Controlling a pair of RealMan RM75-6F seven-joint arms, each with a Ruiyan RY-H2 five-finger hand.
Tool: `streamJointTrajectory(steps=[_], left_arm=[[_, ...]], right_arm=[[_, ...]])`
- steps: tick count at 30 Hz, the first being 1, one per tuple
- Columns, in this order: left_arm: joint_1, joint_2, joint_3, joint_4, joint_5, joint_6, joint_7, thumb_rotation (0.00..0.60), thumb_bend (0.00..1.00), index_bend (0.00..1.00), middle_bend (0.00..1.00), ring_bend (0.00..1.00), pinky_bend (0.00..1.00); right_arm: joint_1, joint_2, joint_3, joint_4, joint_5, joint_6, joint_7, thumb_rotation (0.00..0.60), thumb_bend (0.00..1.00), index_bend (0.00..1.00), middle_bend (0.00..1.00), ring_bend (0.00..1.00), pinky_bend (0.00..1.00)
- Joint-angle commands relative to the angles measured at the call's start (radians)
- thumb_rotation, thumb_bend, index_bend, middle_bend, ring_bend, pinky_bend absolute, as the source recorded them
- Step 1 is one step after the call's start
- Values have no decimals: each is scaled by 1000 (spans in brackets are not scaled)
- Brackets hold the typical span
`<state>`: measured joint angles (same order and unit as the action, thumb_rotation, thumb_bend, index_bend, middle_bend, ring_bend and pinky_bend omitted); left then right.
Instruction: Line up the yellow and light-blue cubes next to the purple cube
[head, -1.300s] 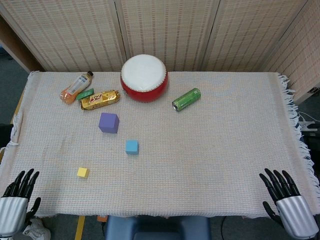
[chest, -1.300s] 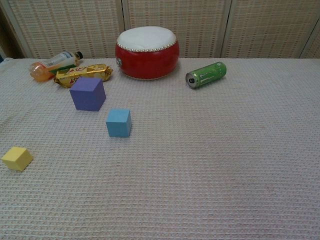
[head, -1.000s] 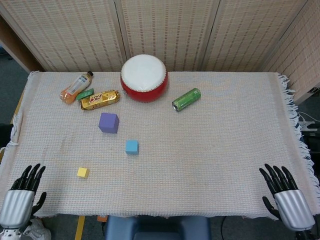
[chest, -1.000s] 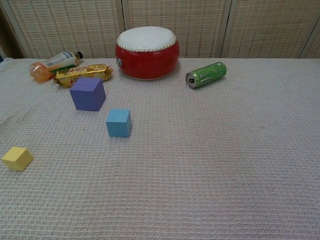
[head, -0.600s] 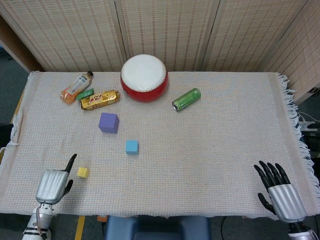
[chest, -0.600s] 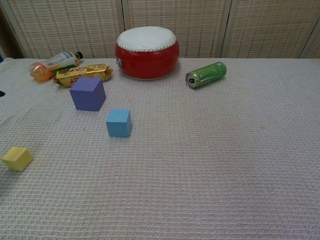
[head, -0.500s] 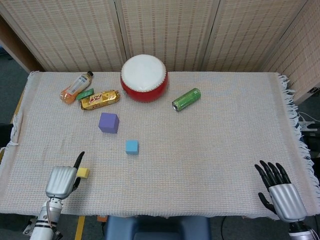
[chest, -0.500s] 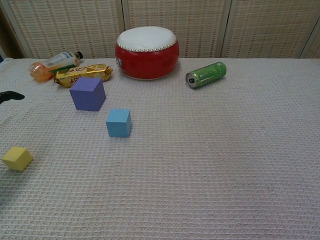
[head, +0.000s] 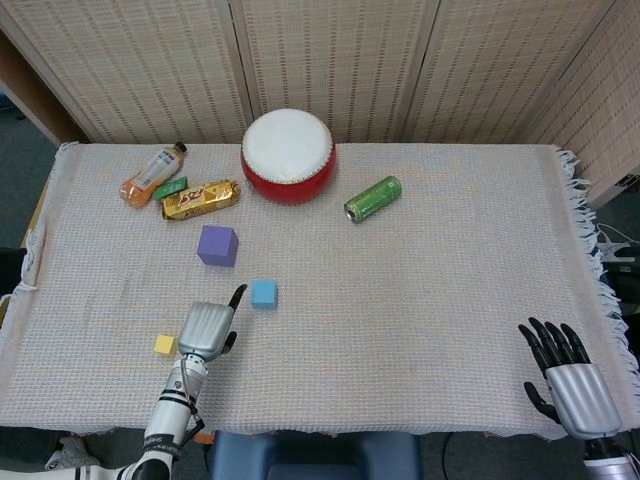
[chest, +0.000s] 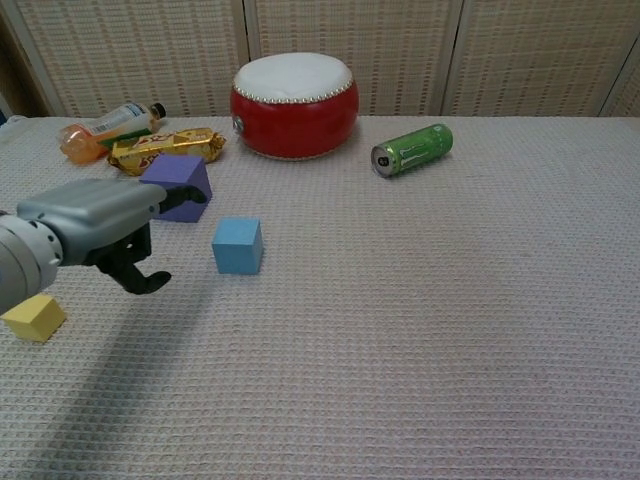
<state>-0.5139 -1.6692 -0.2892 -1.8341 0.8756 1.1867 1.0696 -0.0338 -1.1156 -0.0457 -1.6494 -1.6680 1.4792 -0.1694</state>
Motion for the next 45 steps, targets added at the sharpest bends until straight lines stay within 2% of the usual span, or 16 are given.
streamJointTrajectory(steps=[1, 6, 13, 26, 29, 32, 35, 41, 45], left_arm=[[-60, -36, -34, 55, -43, -10, -9, 600, 378, 101, 1000, 1000, 1000], [-128, -68, -58, 147, -119, -17, -13, 600, 378, 128, 1000, 1000, 1000], [-190, -91, -63, 230, -180, -28, -42, 600, 377, 168, 1000, 1000, 1000], [-267, -135, -34, 306, -233, -36, -93, 600, 376, 201, 1000, 1000, 1000], [-280, -147, -30, 335, -223, -33, -114, 600, 375, 267, 1000, 1000, 1000], [-288, -154, -23, 354, -217, -35, -135, 600, 376, 389, 1000, 1000, 1000], [-293, -157, -15, 367, -204, -37, -157, 600, 375, 468, 1000, 1000, 1000], [-300, -155, 1, 375, -181, -30, -184, 600, 375, 507, 1000, 1000, 1000], [-288, -111, 4, 335, -174, -12, -197, 600, 376, 508, 1000, 1000, 1000]], right_arm=[[2, 4, 0, -2, 9, -6, 3, 600, 101, 0, 0, 0, 0], [5, 10, 0, -4, 24, -10, 9, 600, 101, 0, 0, 0, 0], [10, 12, 4, 0, 45, -16, 15, 600, 101, 0, 0, 0, 0], [19, 17, -3, -4, 54, -28, 18, 600, 101, 0, 0, 0, 0], [20, 19, -6, -6, 57, -32, 17, 600, 101, 0, 0, 0, 0], [21, 22, -6, -8, 59, -33, 19, 600, 101, 0, 0, 0, 0], [22, 22, -7, -7, 61, -35, 19, 600, 101, 0, 0, 0, 0], [25, 23, -9, -10, 67, -40, 17, 600, 101, 0, 0, 0, 0], [25, 22, -9, -10, 73, -42, 14, 600, 101, 0, 0, 0, 0]])
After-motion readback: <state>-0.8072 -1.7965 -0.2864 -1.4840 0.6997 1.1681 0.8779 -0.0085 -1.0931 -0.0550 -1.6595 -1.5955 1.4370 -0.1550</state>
